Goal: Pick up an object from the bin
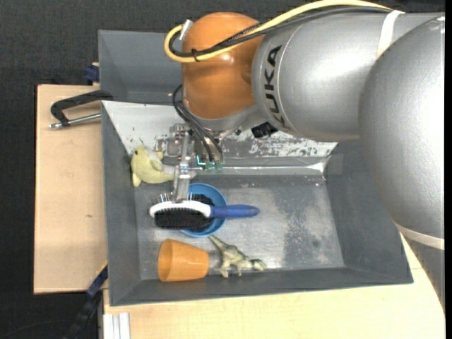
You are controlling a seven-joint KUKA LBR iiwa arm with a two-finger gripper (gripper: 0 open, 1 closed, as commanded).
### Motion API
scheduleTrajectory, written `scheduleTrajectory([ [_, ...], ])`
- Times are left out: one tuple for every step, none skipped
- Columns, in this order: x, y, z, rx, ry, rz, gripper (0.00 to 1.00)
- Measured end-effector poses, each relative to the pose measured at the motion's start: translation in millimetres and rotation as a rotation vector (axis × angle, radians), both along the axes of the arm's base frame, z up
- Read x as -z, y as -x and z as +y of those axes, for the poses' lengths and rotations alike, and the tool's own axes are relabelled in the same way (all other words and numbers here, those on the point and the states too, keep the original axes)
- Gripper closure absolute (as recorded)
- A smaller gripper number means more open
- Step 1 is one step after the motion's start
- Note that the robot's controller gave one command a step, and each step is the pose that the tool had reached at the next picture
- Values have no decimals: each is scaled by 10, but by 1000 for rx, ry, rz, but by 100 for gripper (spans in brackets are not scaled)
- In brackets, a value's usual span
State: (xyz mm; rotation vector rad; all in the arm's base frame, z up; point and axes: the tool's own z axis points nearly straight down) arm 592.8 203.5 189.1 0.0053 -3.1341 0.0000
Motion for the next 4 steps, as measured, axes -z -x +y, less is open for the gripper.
scheduleTrajectory([
  [848,120,-601,237,-15,-34,0],
  [914,122,-558,176,-18,-37,0],
  [938,113,-561,111,-18,-36,0],
  [950,99,-567,69,-19,-36,0],
])
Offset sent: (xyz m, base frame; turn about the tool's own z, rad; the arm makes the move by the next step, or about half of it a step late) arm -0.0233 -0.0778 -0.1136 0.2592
